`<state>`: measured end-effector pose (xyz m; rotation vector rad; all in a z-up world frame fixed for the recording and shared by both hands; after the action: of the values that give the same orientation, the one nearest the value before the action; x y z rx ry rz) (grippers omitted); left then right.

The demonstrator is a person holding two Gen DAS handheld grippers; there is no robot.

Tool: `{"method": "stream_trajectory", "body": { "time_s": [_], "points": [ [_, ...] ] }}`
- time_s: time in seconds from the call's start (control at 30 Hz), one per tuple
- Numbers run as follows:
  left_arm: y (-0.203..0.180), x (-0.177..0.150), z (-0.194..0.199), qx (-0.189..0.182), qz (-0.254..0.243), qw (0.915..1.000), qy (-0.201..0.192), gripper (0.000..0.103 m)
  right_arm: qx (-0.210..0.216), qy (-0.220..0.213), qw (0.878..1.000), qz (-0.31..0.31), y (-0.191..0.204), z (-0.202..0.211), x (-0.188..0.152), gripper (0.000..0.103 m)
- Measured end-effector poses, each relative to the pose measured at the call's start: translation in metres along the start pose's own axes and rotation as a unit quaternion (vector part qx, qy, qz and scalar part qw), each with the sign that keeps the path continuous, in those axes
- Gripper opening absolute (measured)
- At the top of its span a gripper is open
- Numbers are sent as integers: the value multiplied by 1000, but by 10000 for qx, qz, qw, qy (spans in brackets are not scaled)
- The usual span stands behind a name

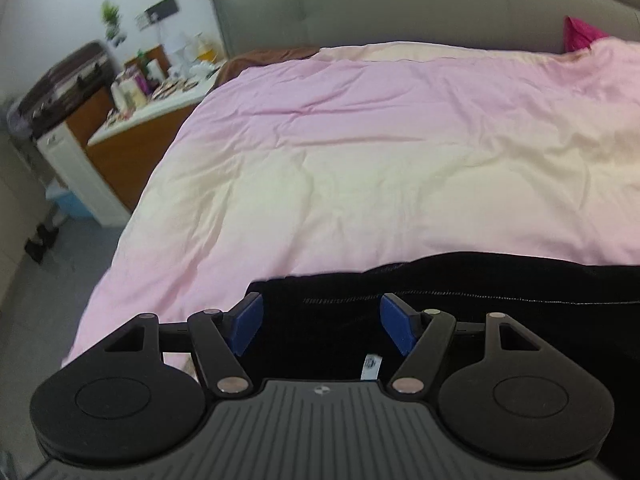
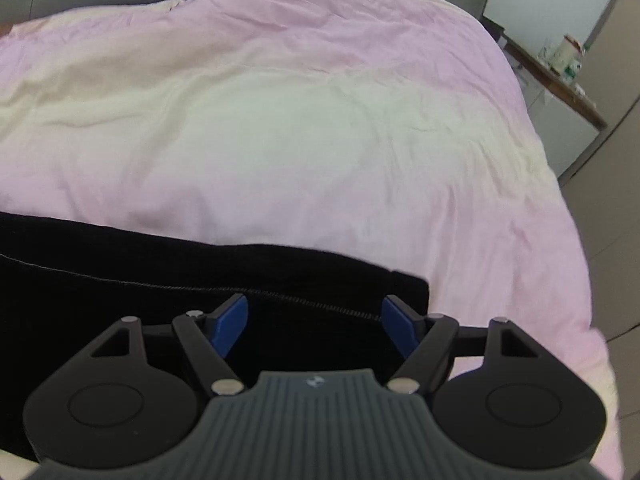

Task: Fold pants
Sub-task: 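Move both grippers to the folded leg cuffs of the pants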

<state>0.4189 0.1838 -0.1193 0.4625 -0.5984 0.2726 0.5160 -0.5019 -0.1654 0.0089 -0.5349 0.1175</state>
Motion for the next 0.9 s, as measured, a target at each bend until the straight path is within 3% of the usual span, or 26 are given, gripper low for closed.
{"method": "stream_trajectory", "body": {
  "time_s": [0.13,0.27,0.43,0.6,0.7,0.83,0.9],
  "points": [
    [64,-44,0,-166,1287,9907,400,79,565,-261,9903,-1241,-16,25,-47,71],
    [95,-92,-11,-57,1992,9768,778,79,922,-551,9680,-2269,-33,40,-94,70],
    [112,-139,-35,-624,3077,9408,1276,79,1203,-835,9282,-3419,-56,53,-144,67],
    [107,-161,-59,-1338,4062,8914,1501,78,1408,-1318,8664,-4606,-87,51,-172,67],
    [95,-162,-70,-1462,4165,8847,1498,78,1363,-1458,8544,-4798,-93,36,-170,64],
    [83,-162,-83,-1549,4267,8786,1484,74,1509,-1640,8193,-5283,-105,7,-172,60],
    [78,-162,-90,-1570,4342,8742,1504,74,1497,-1607,8090,-5452,-110,-8,-172,61]
  ]
}}
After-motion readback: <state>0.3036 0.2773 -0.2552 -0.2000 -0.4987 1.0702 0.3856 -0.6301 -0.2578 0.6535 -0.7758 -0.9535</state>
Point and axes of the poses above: each gripper's, at about its wrist camera, not at the fingertips, and z roughly against the way its jaws point, y to its left, x to its top, the point moved 2 cm from there along -z, roughly the way its jaws point, and after that the axes turned 12 degrees about x, right-handed, at the moved point
